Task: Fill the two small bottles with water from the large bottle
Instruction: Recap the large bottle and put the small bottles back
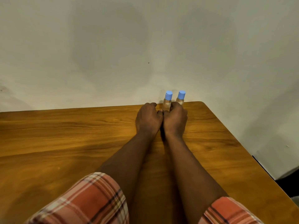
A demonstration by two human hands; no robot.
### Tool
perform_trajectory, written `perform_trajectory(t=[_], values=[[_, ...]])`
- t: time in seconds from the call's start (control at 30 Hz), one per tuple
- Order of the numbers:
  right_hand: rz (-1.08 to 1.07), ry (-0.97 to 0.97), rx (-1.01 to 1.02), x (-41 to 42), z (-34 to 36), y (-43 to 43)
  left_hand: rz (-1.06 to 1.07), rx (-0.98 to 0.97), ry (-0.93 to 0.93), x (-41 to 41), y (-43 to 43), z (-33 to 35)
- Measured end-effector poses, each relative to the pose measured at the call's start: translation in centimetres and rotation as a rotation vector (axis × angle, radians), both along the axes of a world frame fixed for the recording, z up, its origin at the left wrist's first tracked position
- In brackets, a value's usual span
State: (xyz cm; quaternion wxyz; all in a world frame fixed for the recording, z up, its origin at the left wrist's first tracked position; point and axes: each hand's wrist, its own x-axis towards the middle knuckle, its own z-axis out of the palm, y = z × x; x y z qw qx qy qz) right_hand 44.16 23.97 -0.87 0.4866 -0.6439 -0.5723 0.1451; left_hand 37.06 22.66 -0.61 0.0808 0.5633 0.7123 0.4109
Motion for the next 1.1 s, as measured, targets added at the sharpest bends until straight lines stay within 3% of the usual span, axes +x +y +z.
perform_trajectory(t=[0.53,1.1], values=[[-0.056,0.025,-0.014,0.7,0.4,-7.9,-0.002,-0.056,0.000,1.4,-7.4,0.3],[0.120,0.210,-0.102,1.2,0.3,-27.0,-0.080,-0.012,-0.093,0.4,-28.5,0.8]])
